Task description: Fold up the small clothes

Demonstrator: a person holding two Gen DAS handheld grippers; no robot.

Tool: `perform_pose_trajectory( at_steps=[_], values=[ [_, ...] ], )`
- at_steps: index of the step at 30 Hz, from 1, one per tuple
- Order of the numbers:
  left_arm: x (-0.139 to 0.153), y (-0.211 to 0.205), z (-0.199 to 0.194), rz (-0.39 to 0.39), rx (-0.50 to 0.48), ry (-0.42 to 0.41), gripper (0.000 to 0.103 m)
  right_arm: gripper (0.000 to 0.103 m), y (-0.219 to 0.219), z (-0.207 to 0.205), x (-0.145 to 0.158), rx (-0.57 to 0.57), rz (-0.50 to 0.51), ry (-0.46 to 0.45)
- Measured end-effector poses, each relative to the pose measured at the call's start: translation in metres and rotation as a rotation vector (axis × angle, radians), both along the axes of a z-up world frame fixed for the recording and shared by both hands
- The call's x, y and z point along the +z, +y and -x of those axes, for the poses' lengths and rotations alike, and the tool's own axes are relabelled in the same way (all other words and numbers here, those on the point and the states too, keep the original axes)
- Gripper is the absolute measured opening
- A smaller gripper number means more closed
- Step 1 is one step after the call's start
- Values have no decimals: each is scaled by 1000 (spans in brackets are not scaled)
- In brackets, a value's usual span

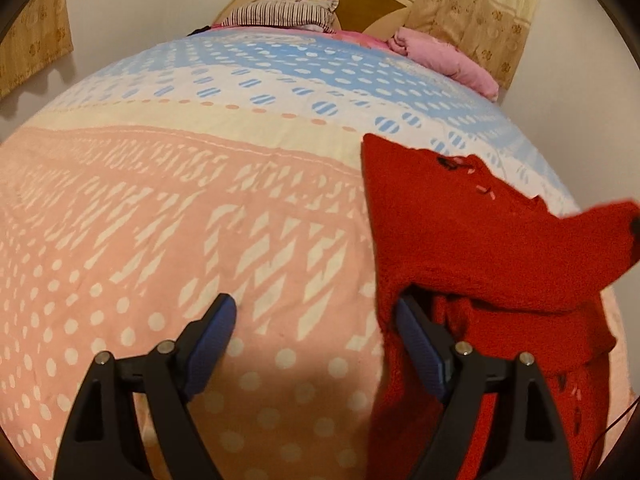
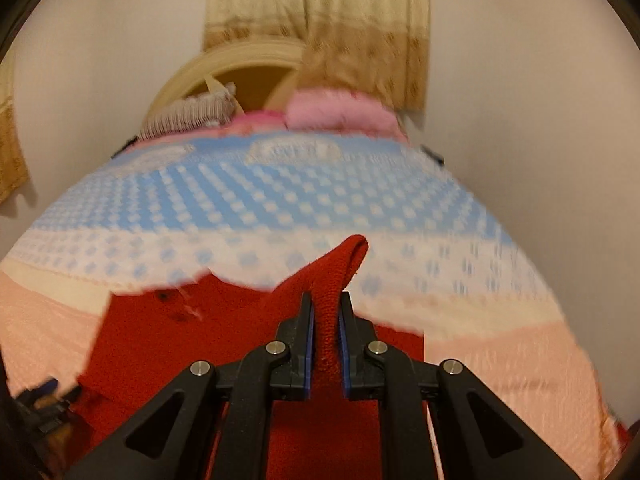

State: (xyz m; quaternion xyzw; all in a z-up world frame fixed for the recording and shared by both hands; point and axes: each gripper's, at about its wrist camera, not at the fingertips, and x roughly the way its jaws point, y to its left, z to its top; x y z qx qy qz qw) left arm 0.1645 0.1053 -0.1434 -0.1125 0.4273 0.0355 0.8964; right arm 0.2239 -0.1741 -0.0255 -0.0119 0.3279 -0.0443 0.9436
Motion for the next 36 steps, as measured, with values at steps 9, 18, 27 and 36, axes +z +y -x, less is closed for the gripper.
perform_pose_trajectory(
  at_steps=[9, 18, 27, 36],
  values=[
    [1, 4, 2, 7, 2, -8, 86, 14, -56, 1, -97, -94, -115, 215],
    [32, -18, 12, -28, -111, -107, 86, 21, -101, 64, -69, -244, -132, 96],
    [2, -29, -7, -76, -33, 20, 87, 22, -52, 32, -71, -122, -79, 143],
    [-5, -21, -24, -48, 57, 31, 95, 58, -64, 7, -98, -122, -116, 185]
  ],
)
